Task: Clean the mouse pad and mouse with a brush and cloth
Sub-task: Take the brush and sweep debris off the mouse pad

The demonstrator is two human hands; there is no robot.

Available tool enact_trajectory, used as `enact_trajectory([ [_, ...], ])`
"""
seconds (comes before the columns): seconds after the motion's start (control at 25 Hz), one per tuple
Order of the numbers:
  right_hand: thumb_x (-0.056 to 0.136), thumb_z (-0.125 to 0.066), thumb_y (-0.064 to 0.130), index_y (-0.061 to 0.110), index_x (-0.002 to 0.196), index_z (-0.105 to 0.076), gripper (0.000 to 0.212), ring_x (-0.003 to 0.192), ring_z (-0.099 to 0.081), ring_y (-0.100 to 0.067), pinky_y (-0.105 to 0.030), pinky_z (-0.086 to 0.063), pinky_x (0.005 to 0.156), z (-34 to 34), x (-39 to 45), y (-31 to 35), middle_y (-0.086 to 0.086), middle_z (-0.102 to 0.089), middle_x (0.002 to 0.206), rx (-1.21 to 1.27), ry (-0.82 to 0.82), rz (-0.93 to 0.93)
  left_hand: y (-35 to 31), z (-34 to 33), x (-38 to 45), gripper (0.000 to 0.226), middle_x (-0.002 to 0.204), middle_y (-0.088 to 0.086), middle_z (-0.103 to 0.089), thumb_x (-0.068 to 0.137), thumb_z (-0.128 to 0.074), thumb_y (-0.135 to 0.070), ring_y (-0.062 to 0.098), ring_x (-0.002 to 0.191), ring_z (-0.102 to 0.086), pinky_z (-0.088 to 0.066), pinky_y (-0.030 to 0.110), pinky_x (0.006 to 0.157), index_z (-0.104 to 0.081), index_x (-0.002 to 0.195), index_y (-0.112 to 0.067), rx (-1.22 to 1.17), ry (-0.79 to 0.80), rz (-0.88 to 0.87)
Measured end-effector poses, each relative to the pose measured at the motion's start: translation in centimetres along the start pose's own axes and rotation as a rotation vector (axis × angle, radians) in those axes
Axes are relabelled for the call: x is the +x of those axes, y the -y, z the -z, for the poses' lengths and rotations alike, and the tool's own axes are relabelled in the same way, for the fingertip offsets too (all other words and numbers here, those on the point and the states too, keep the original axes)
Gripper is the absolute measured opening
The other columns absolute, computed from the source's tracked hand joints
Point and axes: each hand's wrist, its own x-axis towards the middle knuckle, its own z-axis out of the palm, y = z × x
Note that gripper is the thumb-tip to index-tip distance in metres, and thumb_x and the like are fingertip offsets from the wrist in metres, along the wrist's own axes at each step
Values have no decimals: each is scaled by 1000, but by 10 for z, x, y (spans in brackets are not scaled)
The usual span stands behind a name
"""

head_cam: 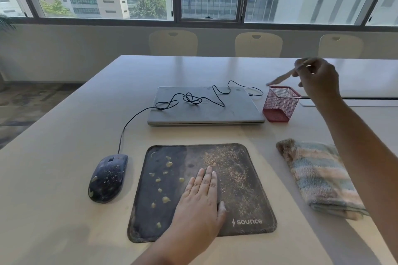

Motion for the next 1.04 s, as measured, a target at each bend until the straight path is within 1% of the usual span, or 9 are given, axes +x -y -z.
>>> enact_trajectory([
  [0.12,93,-51,26,11,100,-61,19,41,-52,5,-11,-39,46,-4,-43,27,2,-64,74,204,136,4,0,1,-1,62,153,1,23,98,-17,-35,14,140,24,19,27,110,16,145,-12,4,-6,-8],
  [0.28,96,-44,17,14,95,-57,13,39,-50,0,-13,-37,38,-19,-95,32,-1,-63,72,425,408,-118,1,1,-2,62,152,0,24,98,-16,-36,13,139,25,21,26,108,18,144,-13,0,-7,-15],
  [0.4,98,-38,14,19,90,-51,16,38,-51,-1,-15,-34,37,-35,-120,25,-3,-60,68,482,431,-171,1,1,-2,62,153,-1,24,98,-15,-37,12,138,26,20,24,107,18,144,-14,-32,-12,-23],
  [0.48,99,-36,14,25,87,-49,20,39,-51,-1,-16,-33,38,-46,-131,24,-2,-58,66,489,410,-133,3,1,-2,61,153,-1,23,98,-16,-36,11,139,25,19,23,108,17,145,-14,-52,-23,-20],
  [0.56,99,-36,16,26,87,-48,20,42,-52,-2,-16,-34,39,-56,-139,25,0,-59,66,501,447,-64,7,1,0,62,153,-1,23,98,-16,-36,12,139,24,18,23,109,17,145,-14,-66,-47,10],
  [0.68,99,-38,24,29,90,-48,14,48,-55,-4,-15,-38,43,-71,-150,26,4,-62,71,427,620,2,11,0,1,63,153,0,25,98,-16,-37,14,139,26,18,25,108,18,145,-14,-52,-57,44],
  [0.76,98,-39,26,29,89,-47,12,50,-56,-8,-15,-40,45,-75,-151,26,3,-64,75,335,694,38,12,0,2,63,153,1,25,98,-16,-38,15,139,26,19,25,107,18,144,-13,-35,-49,55],
  [0.92,97,-36,37,30,83,-45,18,57,-60,-18,-38,-50,65,-60,-132,23,3,-67,79,-11,710,121,14,-2,3,63,153,3,24,98,-14,-39,15,139,25,19,26,108,17,144,-12,-20,-35,44],
  [1.04,96,-35,42,28,78,-45,25,67,-61,-19,-40,-50,74,-44,-115,18,3,-67,80,-202,641,140,15,-3,2,63,153,3,24,97,-13,-40,15,140,24,19,26,108,17,144,-11,3,-34,42],
])
